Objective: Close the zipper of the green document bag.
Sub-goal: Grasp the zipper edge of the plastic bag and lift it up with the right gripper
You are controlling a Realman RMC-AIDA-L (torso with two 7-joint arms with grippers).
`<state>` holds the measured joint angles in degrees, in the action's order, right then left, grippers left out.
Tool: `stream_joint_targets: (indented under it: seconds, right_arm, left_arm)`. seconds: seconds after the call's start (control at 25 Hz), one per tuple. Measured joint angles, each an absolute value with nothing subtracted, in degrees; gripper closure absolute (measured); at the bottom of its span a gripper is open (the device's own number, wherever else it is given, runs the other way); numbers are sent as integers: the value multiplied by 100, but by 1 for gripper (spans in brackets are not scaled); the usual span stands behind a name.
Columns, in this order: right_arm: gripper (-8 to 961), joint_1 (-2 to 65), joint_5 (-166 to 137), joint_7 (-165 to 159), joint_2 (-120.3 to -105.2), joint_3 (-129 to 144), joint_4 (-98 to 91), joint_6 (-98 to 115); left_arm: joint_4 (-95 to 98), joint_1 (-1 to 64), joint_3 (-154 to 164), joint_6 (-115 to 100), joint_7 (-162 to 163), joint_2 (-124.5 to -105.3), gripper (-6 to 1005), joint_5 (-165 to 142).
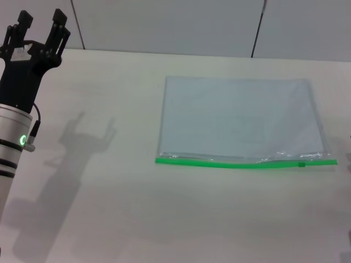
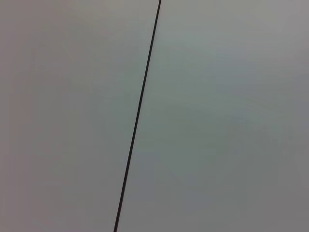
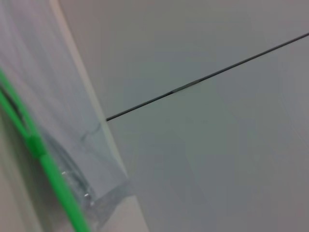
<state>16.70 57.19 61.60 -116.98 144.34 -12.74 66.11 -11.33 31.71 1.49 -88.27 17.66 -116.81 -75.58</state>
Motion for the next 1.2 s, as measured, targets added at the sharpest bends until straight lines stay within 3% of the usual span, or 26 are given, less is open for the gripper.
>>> stream_joint_targets:
  seconds: [1.2]
  right_arm:
    - [81,1589,5775,6902,-11702,14660,-1618,5930]
  left_arm:
    - [-1137,3185,149,-8827,1766,-11689,232,-7558]
